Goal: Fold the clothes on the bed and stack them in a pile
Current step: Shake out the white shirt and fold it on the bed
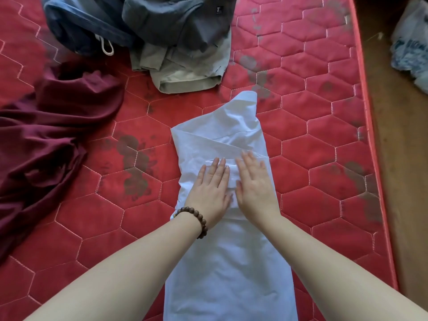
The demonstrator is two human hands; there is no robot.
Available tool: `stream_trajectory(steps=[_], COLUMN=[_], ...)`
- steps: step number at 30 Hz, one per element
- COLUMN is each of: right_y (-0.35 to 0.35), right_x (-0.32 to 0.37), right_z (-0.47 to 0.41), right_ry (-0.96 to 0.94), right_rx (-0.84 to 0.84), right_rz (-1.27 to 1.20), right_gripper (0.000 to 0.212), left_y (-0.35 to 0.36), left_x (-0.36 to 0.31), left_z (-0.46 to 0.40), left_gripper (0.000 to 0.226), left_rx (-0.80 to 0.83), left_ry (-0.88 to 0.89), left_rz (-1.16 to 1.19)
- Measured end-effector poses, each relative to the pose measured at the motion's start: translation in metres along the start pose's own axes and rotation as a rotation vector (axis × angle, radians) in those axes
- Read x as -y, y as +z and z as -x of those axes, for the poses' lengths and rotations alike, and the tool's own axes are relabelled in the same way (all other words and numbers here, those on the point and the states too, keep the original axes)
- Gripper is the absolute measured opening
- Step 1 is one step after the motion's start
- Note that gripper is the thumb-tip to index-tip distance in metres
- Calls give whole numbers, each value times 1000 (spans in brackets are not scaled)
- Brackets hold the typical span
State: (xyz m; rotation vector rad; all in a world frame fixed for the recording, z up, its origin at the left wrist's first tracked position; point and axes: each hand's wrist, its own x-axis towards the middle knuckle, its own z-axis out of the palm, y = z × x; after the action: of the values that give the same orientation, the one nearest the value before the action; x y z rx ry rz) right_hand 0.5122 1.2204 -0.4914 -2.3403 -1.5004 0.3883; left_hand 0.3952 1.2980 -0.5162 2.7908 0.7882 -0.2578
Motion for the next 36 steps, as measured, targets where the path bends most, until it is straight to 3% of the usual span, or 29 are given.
stream_trajectory(steps=[3,14,18,23,28,33,36], right_y=[22,41,36,33,4,-16,-22], right_x=[-8,-25,-37,-42,-57,-76,-76], right_z=[2,-2,-11,-15,-30,-58,-66], right_ry=[-147,-134,-73,-71,20,159,124], right_rx=[108,127,160,233,-11,175,218], right_rz=[176,271,331,285,158,200,24], right_gripper=[53,58,63,65,55,42,27], left_y=[14,7,13,21,0,-18,-29], left_x=[3,26,50,53,53,86,101], left_z=[-4,-8,-12,-13,-10,-56,-72], left_gripper=[66,65,61,60,57,54,35], left_rx=[48,-9,11,18,-131,-94,-158], left_ry=[-29,27,-89,-118,-155,-256,-252], left_rz=[-54,200,-80,-94,-27,128,142])
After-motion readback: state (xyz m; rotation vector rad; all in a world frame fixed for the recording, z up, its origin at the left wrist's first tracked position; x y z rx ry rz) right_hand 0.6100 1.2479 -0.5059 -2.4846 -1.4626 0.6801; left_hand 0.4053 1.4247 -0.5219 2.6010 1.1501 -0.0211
